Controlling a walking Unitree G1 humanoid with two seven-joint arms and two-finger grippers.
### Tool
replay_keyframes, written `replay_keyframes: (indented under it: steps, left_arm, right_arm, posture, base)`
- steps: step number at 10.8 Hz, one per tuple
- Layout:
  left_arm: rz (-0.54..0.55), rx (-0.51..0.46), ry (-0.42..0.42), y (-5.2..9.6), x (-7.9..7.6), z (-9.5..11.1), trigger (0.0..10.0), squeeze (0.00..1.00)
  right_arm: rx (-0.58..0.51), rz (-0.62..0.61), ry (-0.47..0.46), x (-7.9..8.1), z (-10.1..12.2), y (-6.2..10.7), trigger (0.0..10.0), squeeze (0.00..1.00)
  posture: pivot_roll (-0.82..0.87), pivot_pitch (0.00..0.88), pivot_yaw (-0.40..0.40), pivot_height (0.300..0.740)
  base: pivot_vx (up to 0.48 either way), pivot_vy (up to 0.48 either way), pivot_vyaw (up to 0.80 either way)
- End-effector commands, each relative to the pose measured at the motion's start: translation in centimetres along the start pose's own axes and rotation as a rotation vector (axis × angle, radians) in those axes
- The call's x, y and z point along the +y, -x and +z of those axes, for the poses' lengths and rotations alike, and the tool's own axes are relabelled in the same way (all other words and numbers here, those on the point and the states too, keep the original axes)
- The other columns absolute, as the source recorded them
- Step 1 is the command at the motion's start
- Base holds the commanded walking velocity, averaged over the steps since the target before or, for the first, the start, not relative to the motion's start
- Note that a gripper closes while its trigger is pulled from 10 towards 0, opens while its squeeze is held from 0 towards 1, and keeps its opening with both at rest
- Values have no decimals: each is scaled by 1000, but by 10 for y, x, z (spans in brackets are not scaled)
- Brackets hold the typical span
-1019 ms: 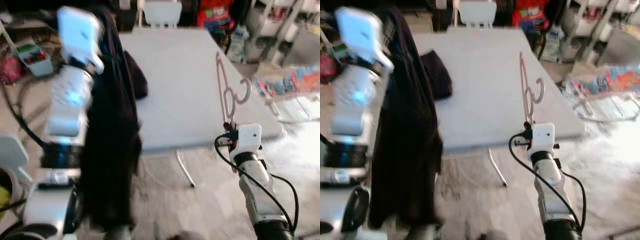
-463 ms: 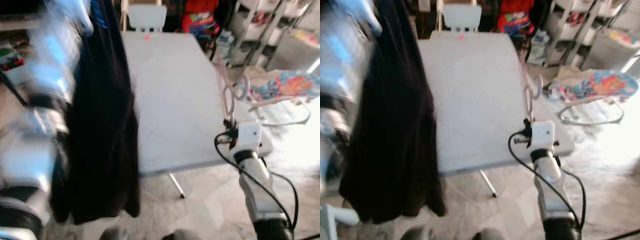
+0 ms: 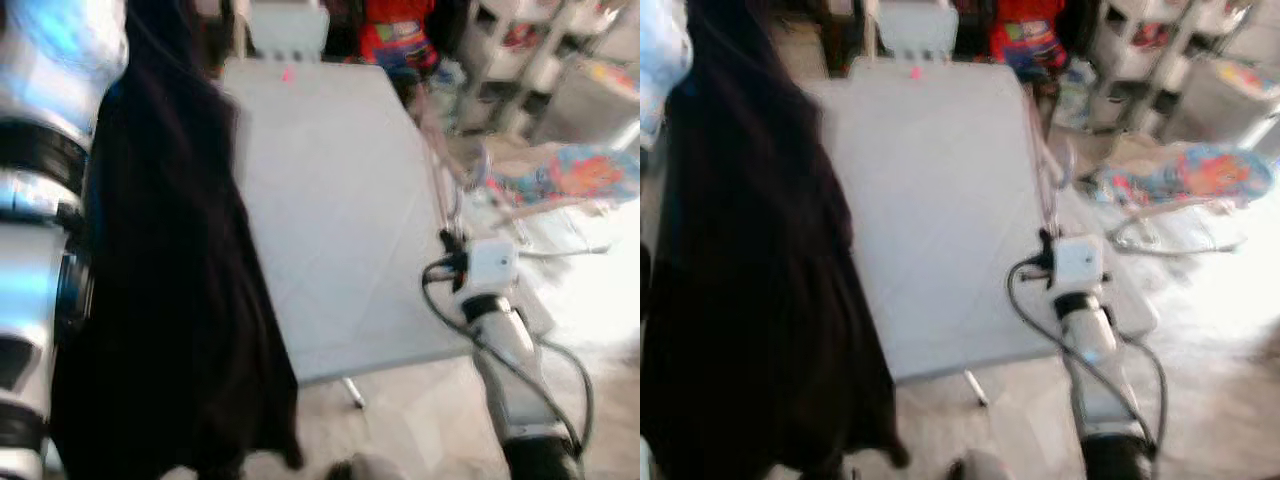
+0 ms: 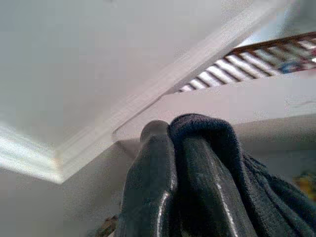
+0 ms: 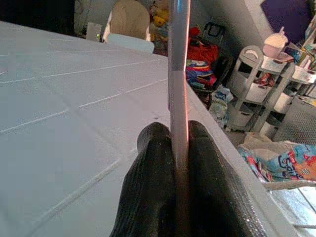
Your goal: Hang hanger
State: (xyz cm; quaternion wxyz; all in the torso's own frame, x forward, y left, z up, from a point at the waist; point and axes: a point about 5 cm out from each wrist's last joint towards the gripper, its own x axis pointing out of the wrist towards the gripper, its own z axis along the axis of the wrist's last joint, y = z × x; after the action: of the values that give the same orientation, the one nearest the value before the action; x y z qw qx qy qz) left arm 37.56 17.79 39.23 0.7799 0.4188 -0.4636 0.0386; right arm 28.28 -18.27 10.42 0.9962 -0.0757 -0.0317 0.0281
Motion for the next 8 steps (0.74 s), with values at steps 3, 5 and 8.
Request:
replay_keyframes:
  steps: [3, 5, 8]
  left_arm:
    - [-155, 323, 90, 94, -62, -56, 10000, 0]
    - [-237, 580, 216, 161, -89, -79, 10000, 1000]
    - [-420, 892, 406, 225, -113, -89, 10000, 1000]
  right_arm:
    - [96, 15, -20, 3, -18, 5, 10000, 0]
    - [102, 22, -13, 2, -19, 5, 10000, 0]
    - [106, 30, -11, 5, -20, 5, 10000, 0]
  posture:
    - [-33, 62, -74, 740]
    - [-30, 60, -75, 740]
    - [-25, 56, -64, 740]
  base:
    - [0, 0, 0]
    - [0, 0, 0]
    - [0, 0, 0]
